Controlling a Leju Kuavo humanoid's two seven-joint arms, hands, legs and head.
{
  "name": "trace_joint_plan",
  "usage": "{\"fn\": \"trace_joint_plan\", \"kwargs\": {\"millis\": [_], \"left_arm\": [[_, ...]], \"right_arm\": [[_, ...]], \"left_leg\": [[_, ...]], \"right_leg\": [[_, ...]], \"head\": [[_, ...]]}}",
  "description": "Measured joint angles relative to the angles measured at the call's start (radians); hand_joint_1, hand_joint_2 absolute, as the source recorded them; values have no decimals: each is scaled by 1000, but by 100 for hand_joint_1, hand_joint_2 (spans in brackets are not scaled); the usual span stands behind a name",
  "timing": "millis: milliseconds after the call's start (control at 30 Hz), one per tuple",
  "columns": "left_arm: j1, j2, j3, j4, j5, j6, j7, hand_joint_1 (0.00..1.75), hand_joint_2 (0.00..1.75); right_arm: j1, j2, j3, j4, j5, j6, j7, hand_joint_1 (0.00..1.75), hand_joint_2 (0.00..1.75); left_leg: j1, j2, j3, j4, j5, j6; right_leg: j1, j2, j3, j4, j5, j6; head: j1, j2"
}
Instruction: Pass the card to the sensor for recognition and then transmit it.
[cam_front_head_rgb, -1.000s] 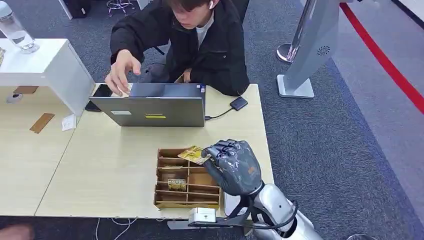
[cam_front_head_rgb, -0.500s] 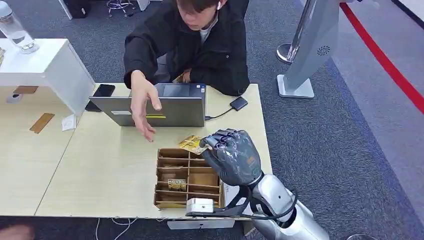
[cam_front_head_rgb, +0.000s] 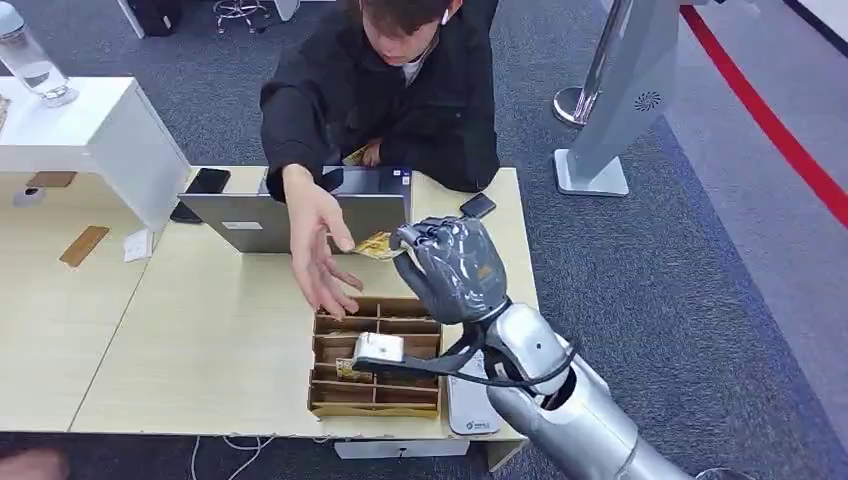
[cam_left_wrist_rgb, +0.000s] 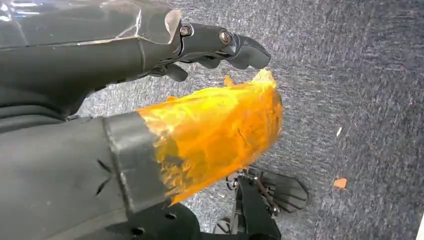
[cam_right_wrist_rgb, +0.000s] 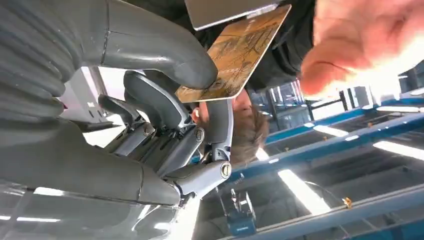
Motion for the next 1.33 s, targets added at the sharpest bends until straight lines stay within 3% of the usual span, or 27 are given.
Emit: {"fn": "trace_joint_plan", "kwargs": {"millis": [333,767,800,833,867,1333], "left_arm": [[-10,0,-21,0,-13,0,8,0,0],[-11,7,-34,0,-8,1,8,0,0],[-11,7,-34,0,-8,2,8,0,0],[-12,8,-34,0,-6,2,8,0,0],[-12,9,-34,0,-6,2,8,0,0],[-11,17,-34,0,16,7,4,0,0]], "right_arm": [[-37,52,3,40,-38,18,-8,175,175],[-37,66,10,31,-71,18,-21,175,175],[-37,66,11,31,-72,18,-22,161,175],[-37,67,11,31,-72,18,-22,161,175],[-37,67,11,31,-72,18,-22,0,175],[-21,67,18,0,-82,-5,-35,0,175]], "left_leg": [[0,0,0,0,0,0],[0,0,0,0,0,0],[0,0,0,0,0,0],[0,0,0,0,0,0],[0,0,0,0,0,0],[0,0,0,0,0,0]], "right_leg": [[0,0,0,0,0,0],[0,0,0,0,0,0],[0,0,0,0,0,0],[0,0,0,0,0,0],[0,0,0,0,0,0],[0,0,0,0,0,0]], "head": [[0,0],[0,0],[0,0],[0,0],[0,0],[0,0]]}}
